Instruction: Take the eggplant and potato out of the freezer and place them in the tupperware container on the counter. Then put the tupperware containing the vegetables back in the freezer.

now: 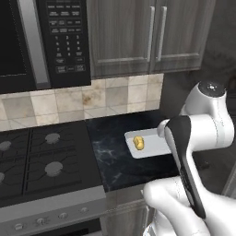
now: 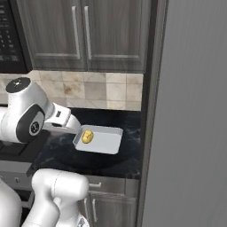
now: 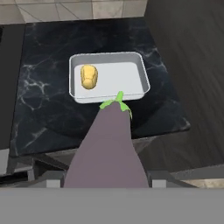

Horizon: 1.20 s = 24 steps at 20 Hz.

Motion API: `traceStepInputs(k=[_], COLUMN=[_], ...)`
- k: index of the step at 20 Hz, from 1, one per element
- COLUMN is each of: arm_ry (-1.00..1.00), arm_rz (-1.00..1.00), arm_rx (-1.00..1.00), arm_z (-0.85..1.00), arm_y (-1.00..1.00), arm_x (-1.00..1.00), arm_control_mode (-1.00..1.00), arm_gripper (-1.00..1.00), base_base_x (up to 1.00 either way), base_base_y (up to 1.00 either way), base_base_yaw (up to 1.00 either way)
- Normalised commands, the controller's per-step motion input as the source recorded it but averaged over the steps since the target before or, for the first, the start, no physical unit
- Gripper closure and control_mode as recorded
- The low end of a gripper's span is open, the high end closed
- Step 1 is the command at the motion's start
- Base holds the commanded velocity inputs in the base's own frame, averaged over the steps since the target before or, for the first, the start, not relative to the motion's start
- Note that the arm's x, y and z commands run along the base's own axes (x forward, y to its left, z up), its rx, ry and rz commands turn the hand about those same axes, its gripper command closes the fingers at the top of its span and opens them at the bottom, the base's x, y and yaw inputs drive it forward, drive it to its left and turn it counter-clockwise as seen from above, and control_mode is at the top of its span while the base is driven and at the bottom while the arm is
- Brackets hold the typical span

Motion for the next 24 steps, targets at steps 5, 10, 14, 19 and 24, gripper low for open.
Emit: traceStepInputs(k=[5, 10, 14, 19, 24], arm_ry=[0.08, 0.15, 0.12, 0.04, 0.00], arm_rz=[0.00, 0.00, 0.00, 0.00, 0.00], arm_rx=[0.00, 0.03, 0.01, 0.00, 0.00], arm_z=[-0.46, -0.41, -0.50, -0.61, -0.57], arm_y=[0.00, -0.05, -0.11, -0.01, 0.00], arm_x=[0.97, 0.95, 0.67, 0.45, 0.24], arm_control_mode=[-1.00, -1.00, -1.00, -1.00, -1.00], arm_gripper=[1.00, 1.00, 1.00, 1.00, 1.00], base_base_x=[0.00, 0.00, 0.00, 0.00, 0.00], base_base_y=[0.00, 0.00, 0.00, 0.00, 0.00], base_base_yaw=[0.00, 0.00, 0.00, 0.00, 0.00])
